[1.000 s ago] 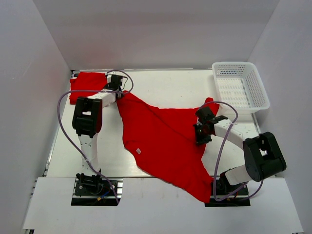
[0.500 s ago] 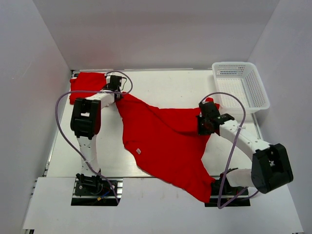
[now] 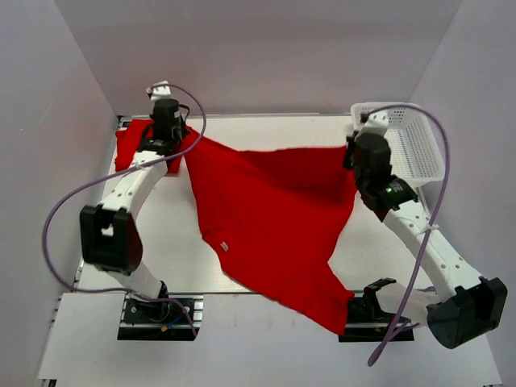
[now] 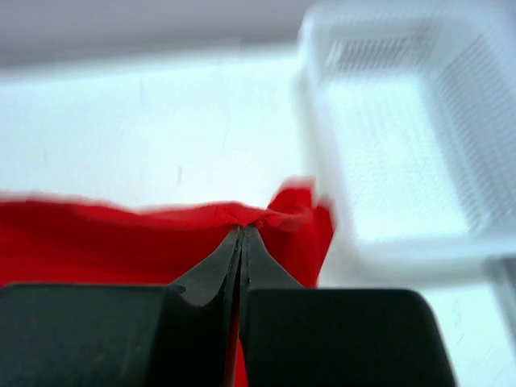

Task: Fold and stack the t-shirts
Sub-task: Flatten out the tshirt

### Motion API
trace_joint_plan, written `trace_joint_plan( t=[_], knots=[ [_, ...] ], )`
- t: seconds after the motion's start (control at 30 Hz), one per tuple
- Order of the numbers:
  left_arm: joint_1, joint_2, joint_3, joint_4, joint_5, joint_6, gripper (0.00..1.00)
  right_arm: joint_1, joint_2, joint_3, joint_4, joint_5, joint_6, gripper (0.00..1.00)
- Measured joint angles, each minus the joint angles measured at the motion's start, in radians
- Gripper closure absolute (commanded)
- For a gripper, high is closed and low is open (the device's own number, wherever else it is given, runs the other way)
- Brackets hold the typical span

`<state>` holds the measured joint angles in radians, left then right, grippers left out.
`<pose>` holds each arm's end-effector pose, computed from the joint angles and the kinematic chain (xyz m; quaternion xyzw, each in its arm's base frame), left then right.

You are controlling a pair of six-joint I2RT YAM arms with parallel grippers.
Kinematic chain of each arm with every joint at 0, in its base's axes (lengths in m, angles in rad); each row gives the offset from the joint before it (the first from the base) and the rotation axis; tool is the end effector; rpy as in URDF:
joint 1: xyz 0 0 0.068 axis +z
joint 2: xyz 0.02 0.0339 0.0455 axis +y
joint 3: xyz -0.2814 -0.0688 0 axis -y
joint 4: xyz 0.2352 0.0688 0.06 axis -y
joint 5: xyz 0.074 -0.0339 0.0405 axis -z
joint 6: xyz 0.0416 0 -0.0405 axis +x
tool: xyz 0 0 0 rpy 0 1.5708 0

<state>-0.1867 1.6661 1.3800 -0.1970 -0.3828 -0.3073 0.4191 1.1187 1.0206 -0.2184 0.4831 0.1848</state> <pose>0.3852 -0.0569 0.3325 -0.1489 0.8326 0.0336 0.5324 0.2292 0.0810 0.3688 0.0475 0.7972 -0.0155 0.6016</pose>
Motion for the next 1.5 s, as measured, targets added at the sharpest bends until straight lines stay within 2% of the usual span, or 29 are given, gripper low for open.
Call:
trace_joint_plan(
  t=[0.2, 0.43, 0.6, 0.87, 1.0, 1.07, 1.17, 1.3, 1.5],
  knots=[
    [-0.006, -0.290, -0.006, 0.046, 0.014, 0.064, 1.00, 0.000, -0.044, 0.204, 0.204, 0.183, -0.218, 1.00],
    [-0.007, -0.523, 0.074, 0.035, 0.025, 0.161, 1.00, 0.000, -0.069, 0.458, 0.311, 0.248, -0.447, 1.00],
    [-0.007, -0.639, 0.220, 0.004, 0.035, 0.235, 1.00, 0.000, -0.089, 0.660, 0.280, 0.227, -0.528, 1.00],
    [-0.003, -0.724, 0.574, -0.086, 0.125, 0.333, 1.00, -0.001, -0.213, 0.927, 0.102, 0.058, -0.518, 1.00],
    [0.006, -0.690, 0.795, -0.154, 0.262, 0.340, 1.00, -0.002, -0.323, 0.941, 0.042, -0.035, -0.470, 1.00],
    [0.008, -0.673, 0.851, -0.169, 0.341, 0.324, 1.00, -0.003, -0.357, 0.916, 0.039, -0.063, -0.446, 1.00],
    [0.008, -0.632, 0.859, -0.176, 0.434, 0.297, 1.00, -0.005, -0.371, 0.834, 0.037, -0.089, -0.410, 1.00],
    [0.008, -0.538, 0.794, -0.161, 0.547, 0.240, 1.00, -0.005, -0.337, 0.669, 0.029, -0.092, -0.374, 1.00],
    [0.005, -0.266, 0.757, -0.147, 0.755, 0.125, 1.00, -0.005, -0.240, 0.460, 0.000, -0.080, -0.325, 1.00]
  ],
)
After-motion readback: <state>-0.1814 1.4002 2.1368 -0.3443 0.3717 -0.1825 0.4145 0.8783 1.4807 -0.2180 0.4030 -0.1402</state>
